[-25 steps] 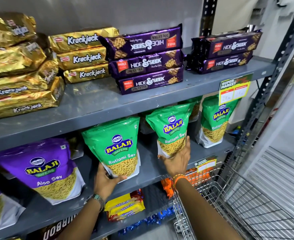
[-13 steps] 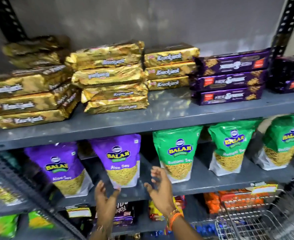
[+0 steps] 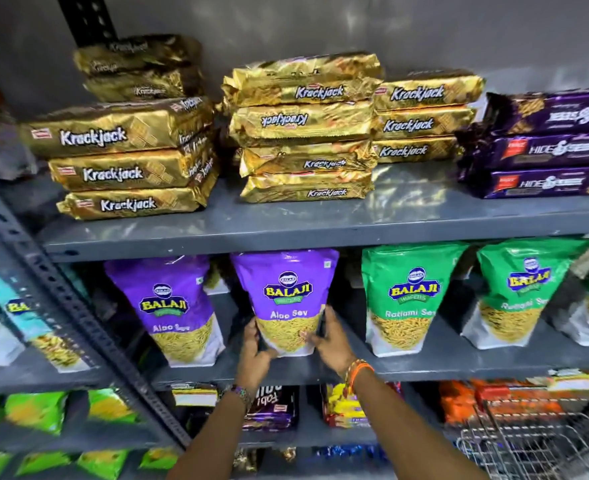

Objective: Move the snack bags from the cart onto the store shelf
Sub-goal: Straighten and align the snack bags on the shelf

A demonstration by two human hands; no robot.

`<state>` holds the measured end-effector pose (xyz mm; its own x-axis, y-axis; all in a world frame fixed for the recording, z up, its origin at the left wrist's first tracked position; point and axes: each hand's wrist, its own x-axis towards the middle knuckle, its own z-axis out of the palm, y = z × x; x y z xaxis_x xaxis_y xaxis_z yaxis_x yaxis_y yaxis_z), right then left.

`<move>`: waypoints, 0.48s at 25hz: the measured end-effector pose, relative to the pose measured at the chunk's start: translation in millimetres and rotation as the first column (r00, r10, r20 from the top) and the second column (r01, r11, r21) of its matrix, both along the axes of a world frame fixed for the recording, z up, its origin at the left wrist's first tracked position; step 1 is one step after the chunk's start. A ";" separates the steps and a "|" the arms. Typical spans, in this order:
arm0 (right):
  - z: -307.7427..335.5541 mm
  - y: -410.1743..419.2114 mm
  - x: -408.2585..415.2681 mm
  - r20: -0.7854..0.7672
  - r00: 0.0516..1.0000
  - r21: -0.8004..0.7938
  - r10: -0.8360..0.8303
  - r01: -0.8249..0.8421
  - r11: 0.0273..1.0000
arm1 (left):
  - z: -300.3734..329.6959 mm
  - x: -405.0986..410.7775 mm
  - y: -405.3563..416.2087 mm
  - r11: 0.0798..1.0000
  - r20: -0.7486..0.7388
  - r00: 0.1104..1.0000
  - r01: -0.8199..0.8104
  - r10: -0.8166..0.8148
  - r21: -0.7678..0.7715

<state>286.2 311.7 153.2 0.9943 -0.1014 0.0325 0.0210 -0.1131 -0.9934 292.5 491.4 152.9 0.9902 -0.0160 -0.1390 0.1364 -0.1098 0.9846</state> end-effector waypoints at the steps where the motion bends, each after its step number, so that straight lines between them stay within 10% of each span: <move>1: -1.3 -0.8 0.6 -0.014 1.000 0.015 0.004 -0.004 1.000 | -3.9 -1.1 0.2 1.000 -0.003 1.000 0.010 -0.010 -0.009; 12: 5.4 -1.3 -7.8 -0.106 0.994 0.094 0.028 -0.018 0.995 | -3.5 -10.6 1.8 0.997 0.000 0.997 0.083 -0.083 -0.001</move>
<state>278.4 310.4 158.6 0.9936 -0.0764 -0.0831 -0.0849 -0.0211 -0.9962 281.9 493.2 149.4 0.9854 -0.0984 -0.1389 0.1268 -0.1199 0.9847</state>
